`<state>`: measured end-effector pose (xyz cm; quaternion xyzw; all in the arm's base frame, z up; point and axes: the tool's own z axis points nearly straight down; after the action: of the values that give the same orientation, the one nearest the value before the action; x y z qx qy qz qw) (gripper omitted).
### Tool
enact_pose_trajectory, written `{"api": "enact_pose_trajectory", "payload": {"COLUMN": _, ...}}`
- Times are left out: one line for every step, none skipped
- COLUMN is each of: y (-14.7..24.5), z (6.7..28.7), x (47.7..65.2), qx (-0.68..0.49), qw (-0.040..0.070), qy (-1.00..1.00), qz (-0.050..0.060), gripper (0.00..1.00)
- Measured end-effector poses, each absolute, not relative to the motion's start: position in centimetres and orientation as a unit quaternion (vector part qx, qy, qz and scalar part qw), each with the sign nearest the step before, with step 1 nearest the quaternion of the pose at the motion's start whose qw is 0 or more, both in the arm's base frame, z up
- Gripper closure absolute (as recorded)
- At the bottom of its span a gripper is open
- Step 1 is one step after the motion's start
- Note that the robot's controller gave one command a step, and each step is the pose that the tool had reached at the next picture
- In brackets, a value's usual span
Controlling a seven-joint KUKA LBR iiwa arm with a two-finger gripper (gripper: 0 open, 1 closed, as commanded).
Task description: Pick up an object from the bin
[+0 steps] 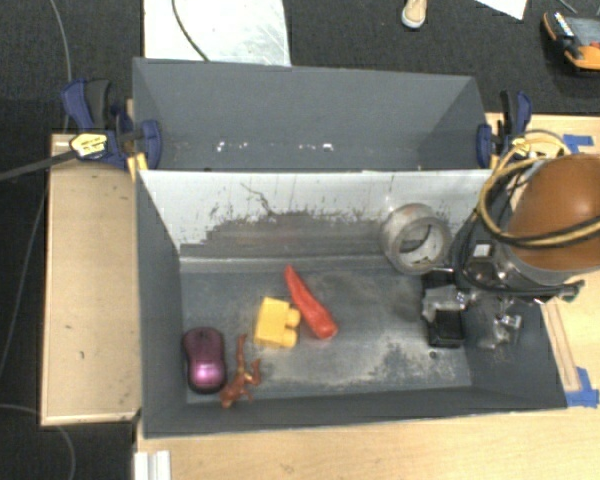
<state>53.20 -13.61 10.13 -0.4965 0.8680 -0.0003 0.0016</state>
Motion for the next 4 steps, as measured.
{"api": "enact_pose_trajectory", "payload": {"y": -13.8, "z": 7.3, "x": 54.4, "qx": -0.569, "qw": 0.008, "qy": 0.822, "qz": 0.002, "gripper": 0.00}}
{"api": "enact_pose_trajectory", "payload": {"y": -13.8, "z": 7.3, "x": 55.7, "qx": -0.690, "qw": 0.005, "qy": 0.724, "qz": 0.005, "gripper": 1.00}}
{"api": "enact_pose_trajectory", "payload": {"y": -13.8, "z": 7.3, "x": 55.7, "qx": -0.690, "qw": 0.005, "qy": 0.724, "qz": 0.005, "gripper": 1.00}}
{"api": "enact_pose_trajectory", "payload": {"y": -13.7, "z": 9.3, "x": 55.6, "qx": -0.688, "qw": 0.006, "qy": 0.725, "qz": 0.006, "gripper": 1.00}}
